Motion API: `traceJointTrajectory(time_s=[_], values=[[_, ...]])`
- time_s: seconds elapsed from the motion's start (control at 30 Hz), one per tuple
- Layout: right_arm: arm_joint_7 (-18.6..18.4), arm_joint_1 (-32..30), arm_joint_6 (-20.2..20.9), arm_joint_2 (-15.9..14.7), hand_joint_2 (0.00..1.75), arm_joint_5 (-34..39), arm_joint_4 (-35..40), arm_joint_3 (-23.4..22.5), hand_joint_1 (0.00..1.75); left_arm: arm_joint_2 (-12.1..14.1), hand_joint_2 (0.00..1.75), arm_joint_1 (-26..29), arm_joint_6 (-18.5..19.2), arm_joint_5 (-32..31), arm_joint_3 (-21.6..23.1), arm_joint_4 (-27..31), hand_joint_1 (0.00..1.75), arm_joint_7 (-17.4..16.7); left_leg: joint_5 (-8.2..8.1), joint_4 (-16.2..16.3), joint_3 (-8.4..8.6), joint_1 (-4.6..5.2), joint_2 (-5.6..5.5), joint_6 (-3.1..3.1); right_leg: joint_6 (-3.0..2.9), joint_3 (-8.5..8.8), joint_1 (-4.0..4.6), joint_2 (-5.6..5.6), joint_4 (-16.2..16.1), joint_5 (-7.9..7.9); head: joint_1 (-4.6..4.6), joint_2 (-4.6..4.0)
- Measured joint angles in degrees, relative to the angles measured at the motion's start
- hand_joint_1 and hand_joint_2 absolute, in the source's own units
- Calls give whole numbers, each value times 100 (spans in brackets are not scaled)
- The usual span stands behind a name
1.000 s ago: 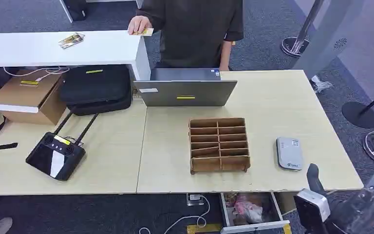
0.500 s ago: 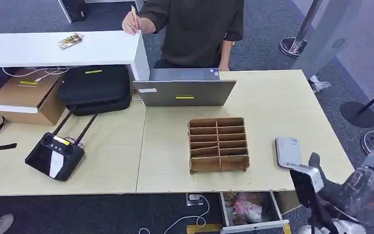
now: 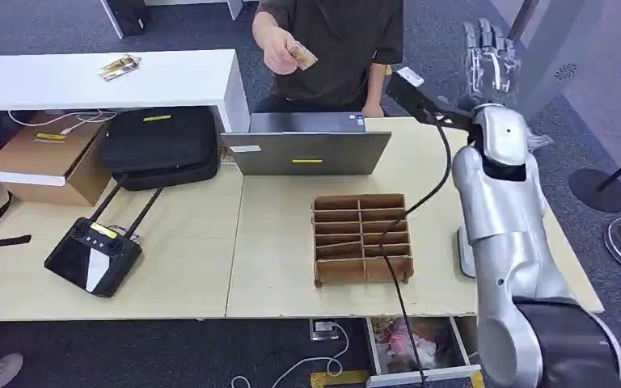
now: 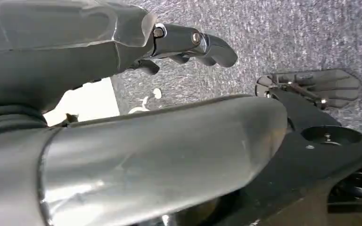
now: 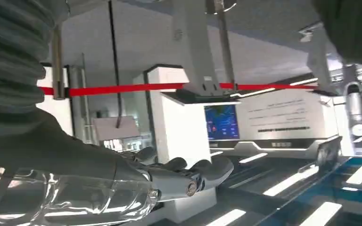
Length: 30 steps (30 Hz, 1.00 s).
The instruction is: Pass the card to the sensor for recognition and then transmit it.
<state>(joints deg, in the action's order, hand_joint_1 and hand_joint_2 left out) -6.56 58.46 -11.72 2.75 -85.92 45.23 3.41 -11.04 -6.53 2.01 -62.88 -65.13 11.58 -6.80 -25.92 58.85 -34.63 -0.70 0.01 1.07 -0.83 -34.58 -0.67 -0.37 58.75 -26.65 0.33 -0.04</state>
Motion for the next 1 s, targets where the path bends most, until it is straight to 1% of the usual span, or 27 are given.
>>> traceJointTrajectory(time_s=[0.03, 0.17, 0.3, 0.43, 0.53, 1.0], values=[[-7, 155, -11, 22, 175, -2, -262, 69, 0, 0, 0, 0, 0, 0, 0, 0, 0, -4, -1, -1, 0, -1, -2, 1, -5, 0, 3, -3, 1, -4, -2, 0], [17, 498, 19, 68, 175, -17, -903, 227, 0, 0, 0, -1, 0, 0, 0, 0, 0, -4, -5, -5, -6, -1, -4, 4, -7, 0, 9, -7, 1, -11, 0, 0], [61, 718, 325, 144, 175, -39, -1423, 402, 0, 7, 0, -5, 2, 4, 0, 0, 0, 22, -9, -6, -4, 1, 3, 6, -7, -2, 8, 2, -1, -12, 0, 0], [77, 798, 505, 229, 175, -41, -1722, 503, 0, 11, 0, -18, 15, 4, 2, 0, 0, 33, -8, -6, -4, 0, -1, 6, -6, -1, 8, -5, -2, -12, 0, 0], [127, 837, 577, 280, 175, -41, -1883, 537, 0, 24, 0, -18, 17, -2, 2, 0, 0, 33, -8, -6, -4, -1, 0, 6, -7, -1, 9, -4, -2, -12, 0, 0], [197, 921, 581, 332, 175, -39, -2180, 568, 0, 39, 0, -12, 18, 2, 2, 0, 0, 33, -8, -6, -4, 0, 1, 6, -7, -1, 9, -1, -2, -12, 0, 0]])
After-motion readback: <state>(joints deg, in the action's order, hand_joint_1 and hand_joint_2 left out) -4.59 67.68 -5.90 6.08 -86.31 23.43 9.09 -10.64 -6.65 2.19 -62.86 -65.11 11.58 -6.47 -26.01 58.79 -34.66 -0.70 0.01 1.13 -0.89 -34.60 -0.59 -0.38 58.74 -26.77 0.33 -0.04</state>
